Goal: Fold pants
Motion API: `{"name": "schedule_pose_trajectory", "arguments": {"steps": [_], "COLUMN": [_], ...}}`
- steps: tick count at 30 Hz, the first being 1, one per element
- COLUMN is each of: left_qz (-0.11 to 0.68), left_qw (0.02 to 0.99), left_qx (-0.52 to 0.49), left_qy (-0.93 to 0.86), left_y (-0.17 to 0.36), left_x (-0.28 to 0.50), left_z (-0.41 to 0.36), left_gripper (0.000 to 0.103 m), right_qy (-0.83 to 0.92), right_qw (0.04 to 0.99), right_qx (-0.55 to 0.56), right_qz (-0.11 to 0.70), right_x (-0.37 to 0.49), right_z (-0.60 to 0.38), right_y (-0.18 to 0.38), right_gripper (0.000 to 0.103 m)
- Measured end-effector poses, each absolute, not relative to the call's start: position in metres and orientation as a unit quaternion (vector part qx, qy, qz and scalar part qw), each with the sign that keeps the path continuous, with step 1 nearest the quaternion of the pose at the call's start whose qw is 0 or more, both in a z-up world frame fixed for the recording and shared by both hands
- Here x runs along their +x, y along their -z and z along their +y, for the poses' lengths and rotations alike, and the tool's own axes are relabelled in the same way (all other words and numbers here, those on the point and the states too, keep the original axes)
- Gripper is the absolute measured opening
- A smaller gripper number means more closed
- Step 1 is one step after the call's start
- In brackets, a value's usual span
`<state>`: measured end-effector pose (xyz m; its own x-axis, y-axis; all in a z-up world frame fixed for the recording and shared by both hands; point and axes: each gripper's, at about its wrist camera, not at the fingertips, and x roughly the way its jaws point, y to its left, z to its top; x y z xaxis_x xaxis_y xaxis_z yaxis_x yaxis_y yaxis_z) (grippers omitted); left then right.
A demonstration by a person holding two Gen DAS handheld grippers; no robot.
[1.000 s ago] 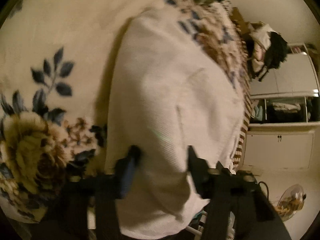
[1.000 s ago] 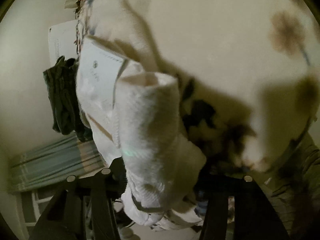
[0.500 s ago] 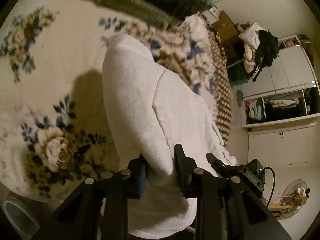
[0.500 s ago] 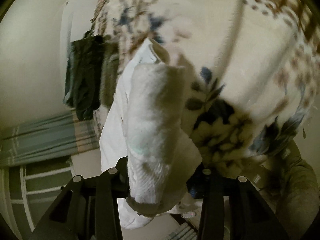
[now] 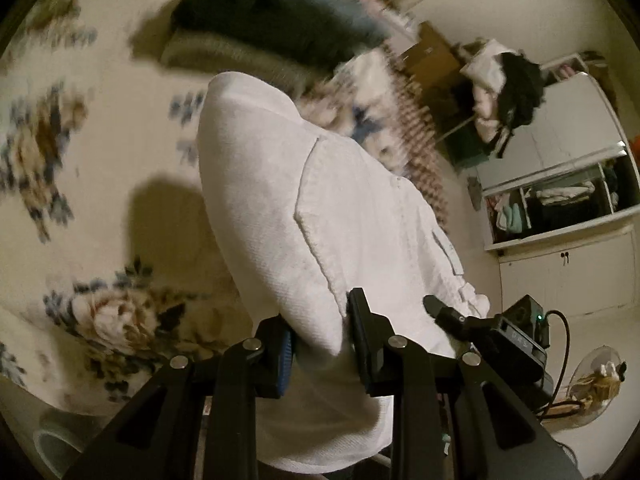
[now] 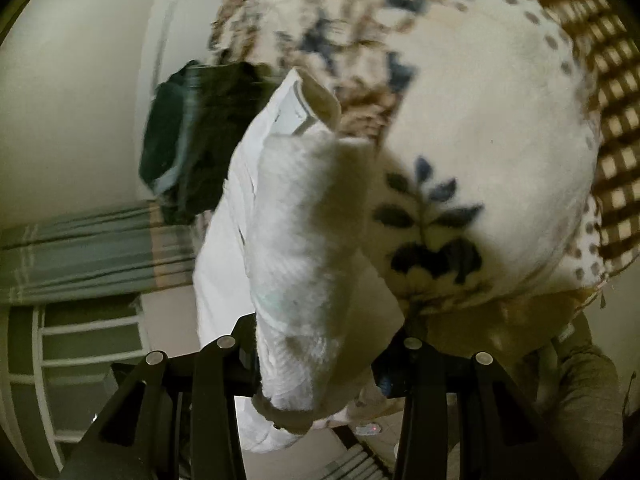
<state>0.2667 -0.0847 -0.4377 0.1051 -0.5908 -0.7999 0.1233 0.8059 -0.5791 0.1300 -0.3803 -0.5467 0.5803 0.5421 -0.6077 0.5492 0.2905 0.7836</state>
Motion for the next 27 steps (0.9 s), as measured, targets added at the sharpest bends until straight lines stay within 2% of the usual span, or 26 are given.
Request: {"name": "schedule_pose_trajectory", "arguments": {"steps": [3,6,8,9,10,12,13,16,20,27], "left_qz": [0.653,0.702,0.731,0.730,0.727,0.723,0.719,0.705,0.696,0.689], "left_qw": [0.695,0.662,0.637,0.637,0.638,0.638,0.640,0.646,0.648,0.653], "left_qx": [-0.194,-0.163,-0.157,-0.160,-0.162,-0.174,-0.182,-0.215,-0.240,-0.245], "left_qy": [0.228,0.204,0.188,0.189,0.193,0.198,0.199,0.199,0.196,0.195], "left_y": [0.499,0.556,0.577,0.578,0.576,0.572,0.568,0.565,0.576,0.594], "left_x": [0.265,0.258,0.250,0.245,0.238,0.231,0.230,0.236,0.264,0.321], "left_z": [-0.078,-0.078,-0.073,-0.070,-0.065,-0.057,-0.056,-0.051,-0.056,-0.062], "left_gripper": [0.024,0.025,0.035,0.044,0.060,0.081,0.084,0.086,0.086,0.087], "right_qy": [0.015,0.031,0.040,0.043,0.046,0.057,0.063,0.070,0.046,-0.022], "right_qw": [0.636,0.601,0.588,0.595,0.603,0.613,0.621,0.650,0.686,0.675], "right_qx": [0.599,0.595,0.584,0.578,0.572,0.563,0.560,0.545,0.506,0.447], "right_qz": [0.486,0.533,0.558,0.557,0.555,0.551,0.545,0.524,0.521,0.587], "right_x": [0.115,0.103,0.088,0.080,0.070,0.056,0.051,0.056,0.104,0.186], "right_z": [-0.375,-0.373,-0.377,-0.382,-0.388,-0.399,-0.405,-0.421,-0.430,-0.427], "right_y": [0.604,0.652,0.664,0.660,0.654,0.642,0.635,0.619,0.615,0.647], "right_gripper": [0.046,0.055,0.069,0.079,0.084,0.085,0.085,0.085,0.085,0.084]}}
